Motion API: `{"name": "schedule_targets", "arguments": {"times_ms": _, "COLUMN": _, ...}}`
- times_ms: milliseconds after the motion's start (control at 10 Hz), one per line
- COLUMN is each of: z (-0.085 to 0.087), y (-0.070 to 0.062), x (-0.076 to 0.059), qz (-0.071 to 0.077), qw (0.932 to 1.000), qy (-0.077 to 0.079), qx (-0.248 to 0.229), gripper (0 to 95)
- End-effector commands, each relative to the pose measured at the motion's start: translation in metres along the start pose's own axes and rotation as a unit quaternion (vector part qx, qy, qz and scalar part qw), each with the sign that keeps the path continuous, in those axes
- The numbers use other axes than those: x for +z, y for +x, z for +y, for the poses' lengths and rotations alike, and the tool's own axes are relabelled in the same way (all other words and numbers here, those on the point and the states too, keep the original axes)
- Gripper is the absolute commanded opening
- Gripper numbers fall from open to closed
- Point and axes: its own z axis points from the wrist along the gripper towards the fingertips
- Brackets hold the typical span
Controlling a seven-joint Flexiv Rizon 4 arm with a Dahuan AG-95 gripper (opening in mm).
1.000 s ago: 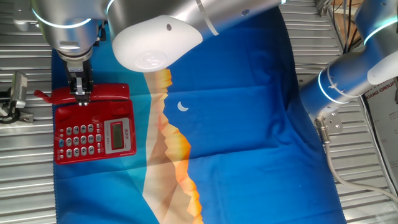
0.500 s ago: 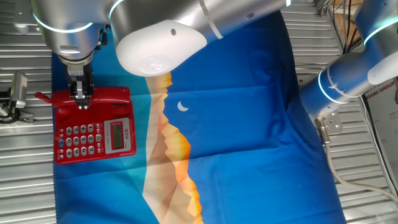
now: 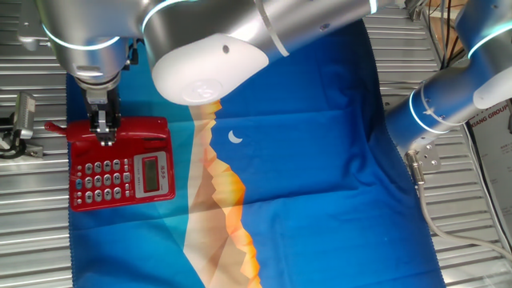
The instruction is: Place the handset of the telephone on the corresponding phone cradle
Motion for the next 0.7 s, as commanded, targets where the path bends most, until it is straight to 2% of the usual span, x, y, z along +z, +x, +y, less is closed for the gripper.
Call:
{"name": "schedule_targets", "arguments": {"times_ms": 100, "z": 0.0032, "y": 0.0011, "x": -0.0009, "qz": 0.001, "qw": 1.0, "qy": 0.0, "qx": 0.002, "gripper": 0.0}}
{"name": "schedule_targets", "arguments": {"times_ms": 700, "z": 0.0092, "y": 0.0047, "x": 0.0013, "qz": 0.004, "qw": 0.9998, "qy": -0.001, "qx": -0.021, "gripper": 0.0}}
